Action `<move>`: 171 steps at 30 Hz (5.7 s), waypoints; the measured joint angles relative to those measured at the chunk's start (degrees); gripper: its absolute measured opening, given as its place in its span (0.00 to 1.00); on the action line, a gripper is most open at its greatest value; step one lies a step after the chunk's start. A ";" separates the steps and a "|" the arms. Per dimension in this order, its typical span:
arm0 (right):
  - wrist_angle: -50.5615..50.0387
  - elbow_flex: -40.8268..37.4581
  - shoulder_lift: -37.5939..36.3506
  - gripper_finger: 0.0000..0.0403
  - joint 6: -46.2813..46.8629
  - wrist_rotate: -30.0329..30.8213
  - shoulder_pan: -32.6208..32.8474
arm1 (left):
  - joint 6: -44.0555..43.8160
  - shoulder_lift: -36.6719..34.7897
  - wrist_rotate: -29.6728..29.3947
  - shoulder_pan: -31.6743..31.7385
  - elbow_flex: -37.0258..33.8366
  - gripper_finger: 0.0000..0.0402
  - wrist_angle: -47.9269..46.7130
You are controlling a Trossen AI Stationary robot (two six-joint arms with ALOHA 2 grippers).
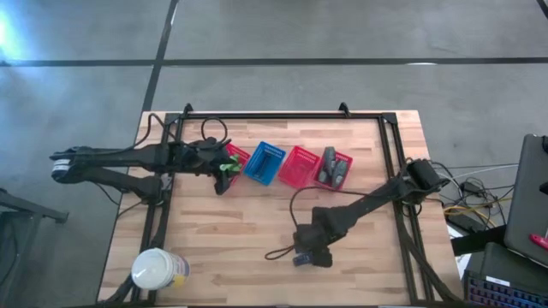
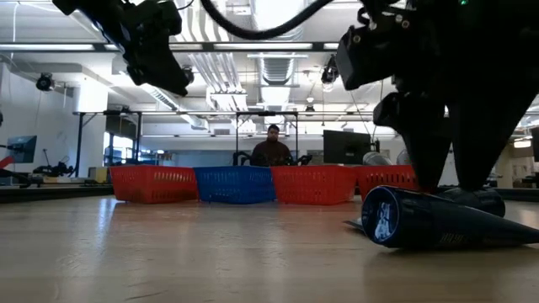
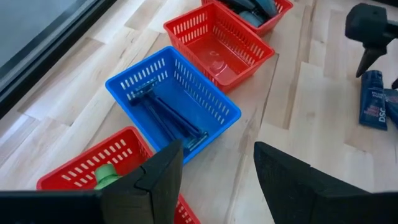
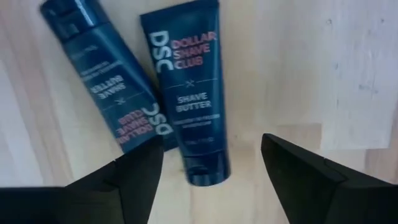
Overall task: Pick & Place Travel size toiletries
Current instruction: Put the blue shave cream into the middle red bin, then return to Home Position
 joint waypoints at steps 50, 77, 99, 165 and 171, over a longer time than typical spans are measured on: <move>18.58 -6.45 -9.72 0.19 71.34 33.49 -23.13 | 2.53 0.13 -0.48 0.50 -0.03 0.50 1.14; 22.65 -4.23 -10.93 0.51 45.37 18.11 -24.84 | 0.63 0.13 -0.49 0.52 -0.05 0.50 1.63; 9.77 4.04 -4.56 0.86 -11.52 2.68 2.10 | 1.18 0.13 -0.66 0.56 -1.08 0.50 1.50; 6.92 -2.05 -13.93 0.24 61.04 23.38 -29.74 | -0.51 -0.16 1.89 0.48 -2.56 0.50 5.20; 7.63 -4.72 -12.91 0.30 65.48 24.63 -29.65 | -5.10 -1.21 4.94 0.43 -2.58 0.50 4.19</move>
